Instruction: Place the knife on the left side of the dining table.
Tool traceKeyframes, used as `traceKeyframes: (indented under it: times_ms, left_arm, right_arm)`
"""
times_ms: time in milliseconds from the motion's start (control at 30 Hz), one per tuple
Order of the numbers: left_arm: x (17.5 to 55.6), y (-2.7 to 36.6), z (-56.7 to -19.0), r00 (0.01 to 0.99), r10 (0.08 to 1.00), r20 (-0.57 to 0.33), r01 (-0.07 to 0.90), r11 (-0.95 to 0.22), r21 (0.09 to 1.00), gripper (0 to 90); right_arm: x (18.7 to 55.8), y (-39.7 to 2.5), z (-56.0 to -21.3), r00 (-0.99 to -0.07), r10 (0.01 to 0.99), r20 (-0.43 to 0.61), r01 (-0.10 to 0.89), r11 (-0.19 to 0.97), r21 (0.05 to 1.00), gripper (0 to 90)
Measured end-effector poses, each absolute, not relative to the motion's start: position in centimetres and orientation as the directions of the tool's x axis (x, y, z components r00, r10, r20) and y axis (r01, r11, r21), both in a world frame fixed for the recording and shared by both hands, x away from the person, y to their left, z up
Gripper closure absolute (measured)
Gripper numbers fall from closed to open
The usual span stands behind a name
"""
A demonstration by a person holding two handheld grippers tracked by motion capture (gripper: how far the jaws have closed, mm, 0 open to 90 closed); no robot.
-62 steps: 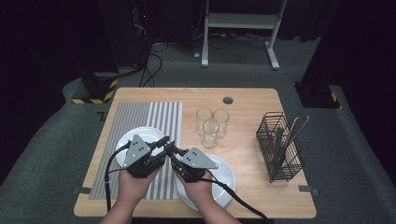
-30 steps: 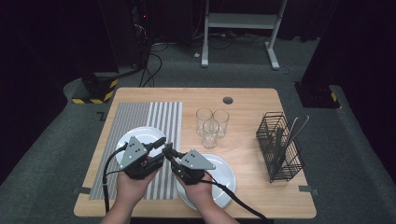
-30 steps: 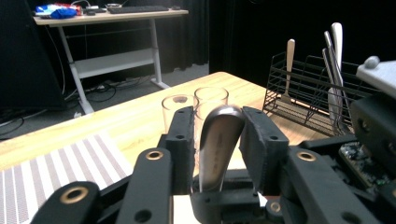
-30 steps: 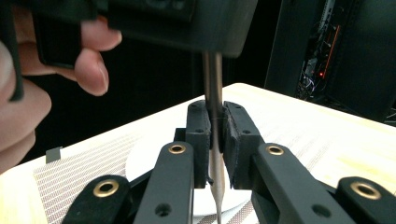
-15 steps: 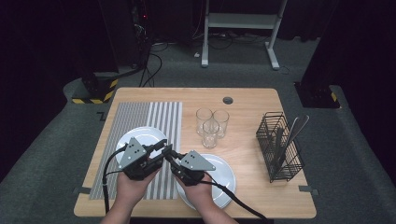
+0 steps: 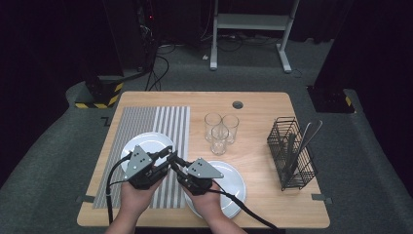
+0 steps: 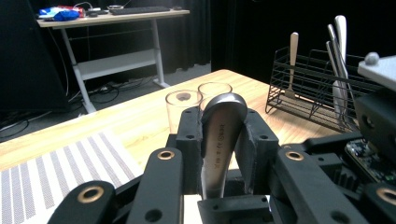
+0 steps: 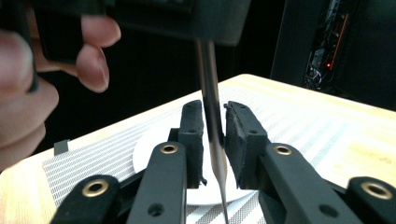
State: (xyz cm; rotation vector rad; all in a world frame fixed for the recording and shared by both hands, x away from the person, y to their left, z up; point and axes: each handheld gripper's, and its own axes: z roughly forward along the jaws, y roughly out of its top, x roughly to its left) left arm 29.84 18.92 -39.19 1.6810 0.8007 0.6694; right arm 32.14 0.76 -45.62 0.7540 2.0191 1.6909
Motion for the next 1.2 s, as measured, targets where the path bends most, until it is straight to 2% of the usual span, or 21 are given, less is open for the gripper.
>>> traceKeyframes:
  times_ms: [200,267,367,500,600,767,1200]
  left_arm:
    - [30.0,19.2,-39.4,0.621,0.784,-0.003,0.189,-0.146,0.971,71.3]
    - [30.3,19.3,-39.7,0.624,0.782,-0.014,0.212,-0.152,0.965,66.3]
    - [30.6,19.5,-40.2,0.632,0.773,-0.051,0.229,-0.123,0.965,65.1]
    - [30.6,19.4,-40.3,0.643,0.764,-0.049,0.217,-0.120,0.969,71.7]
    - [30.5,19.1,-40.2,0.629,0.777,-0.009,0.199,-0.150,0.968,73.2]
    - [30.4,18.9,-40.2,0.612,0.791,0.020,0.187,-0.169,0.968,73.9]
    - [30.6,19.1,-40.4,0.604,0.797,0.003,0.188,-0.146,0.971,73.7]
  right_arm:
    - [32.2,0.8,-45.7,-0.782,0.623,0.033,0.145,0.131,0.981,80.3]
    - [32.2,0.8,-45.7,-0.784,0.620,0.033,0.145,0.131,0.981,80.3]
    - [32.3,0.8,-45.7,-0.783,0.621,0.037,0.148,0.127,0.981,80.2]
    - [32.3,0.7,-45.8,-0.780,0.624,0.048,0.154,0.118,0.981,80.0]
    - [32.4,0.7,-45.8,-0.778,0.626,0.058,0.162,0.112,0.980,79.5]
    - [32.4,0.7,-45.8,-0.774,0.630,0.060,0.164,0.108,0.981,78.2]
    - [32.4,0.5,-45.8,-0.765,0.640,0.068,0.169,0.099,0.981,74.2]
